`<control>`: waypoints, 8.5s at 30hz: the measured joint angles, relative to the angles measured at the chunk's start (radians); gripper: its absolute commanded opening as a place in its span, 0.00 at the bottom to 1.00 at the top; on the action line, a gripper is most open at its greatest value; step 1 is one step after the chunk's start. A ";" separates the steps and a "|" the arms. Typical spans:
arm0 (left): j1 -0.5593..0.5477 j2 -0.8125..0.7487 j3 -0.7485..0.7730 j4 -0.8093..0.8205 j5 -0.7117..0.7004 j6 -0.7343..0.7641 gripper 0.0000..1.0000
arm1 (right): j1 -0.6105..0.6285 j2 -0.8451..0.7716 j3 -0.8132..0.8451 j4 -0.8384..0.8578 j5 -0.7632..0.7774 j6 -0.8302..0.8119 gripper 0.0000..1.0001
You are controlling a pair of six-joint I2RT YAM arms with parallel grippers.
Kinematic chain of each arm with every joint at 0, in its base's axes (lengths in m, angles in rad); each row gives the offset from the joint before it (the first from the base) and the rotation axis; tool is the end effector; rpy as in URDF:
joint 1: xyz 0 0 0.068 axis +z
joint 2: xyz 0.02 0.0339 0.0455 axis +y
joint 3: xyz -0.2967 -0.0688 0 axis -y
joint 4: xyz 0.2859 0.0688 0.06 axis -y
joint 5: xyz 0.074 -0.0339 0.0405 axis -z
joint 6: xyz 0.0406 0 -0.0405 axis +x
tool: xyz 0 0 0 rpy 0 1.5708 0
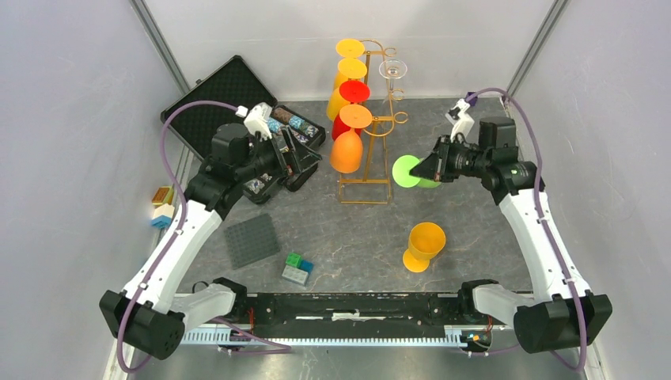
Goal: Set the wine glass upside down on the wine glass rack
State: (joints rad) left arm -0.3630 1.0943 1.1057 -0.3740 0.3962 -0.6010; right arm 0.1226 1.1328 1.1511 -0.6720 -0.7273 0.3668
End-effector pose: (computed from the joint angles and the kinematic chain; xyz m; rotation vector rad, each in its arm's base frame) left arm 0.2499 -0.1117 0.4009 0.0381 2.0430 -1.0076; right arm 0.2565 0.0588 0.3840 -0.1422 2.2322 1.0746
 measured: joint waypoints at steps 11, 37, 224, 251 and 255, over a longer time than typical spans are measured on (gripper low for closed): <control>0.002 -0.098 -0.062 -0.058 -0.204 0.005 1.00 | -0.034 0.034 0.134 -0.017 0.168 -0.013 0.00; 0.002 -0.123 -0.084 -0.082 -0.290 0.007 1.00 | -0.102 0.314 0.502 0.056 0.122 0.193 0.00; 0.002 0.018 -0.088 -0.119 -0.317 0.053 1.00 | -0.242 1.127 0.727 0.160 0.219 0.134 0.67; 0.002 0.140 -0.006 -0.117 -0.317 0.036 1.00 | -0.346 1.301 0.629 0.706 -0.062 0.708 0.67; 0.002 0.139 -0.006 -0.117 -0.319 0.024 1.00 | -0.340 1.307 0.586 0.778 -0.085 0.784 0.64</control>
State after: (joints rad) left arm -0.3614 1.2331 1.0996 -0.4915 0.0772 -0.5766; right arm -0.2173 2.4397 1.7374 0.1062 -0.8120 1.1507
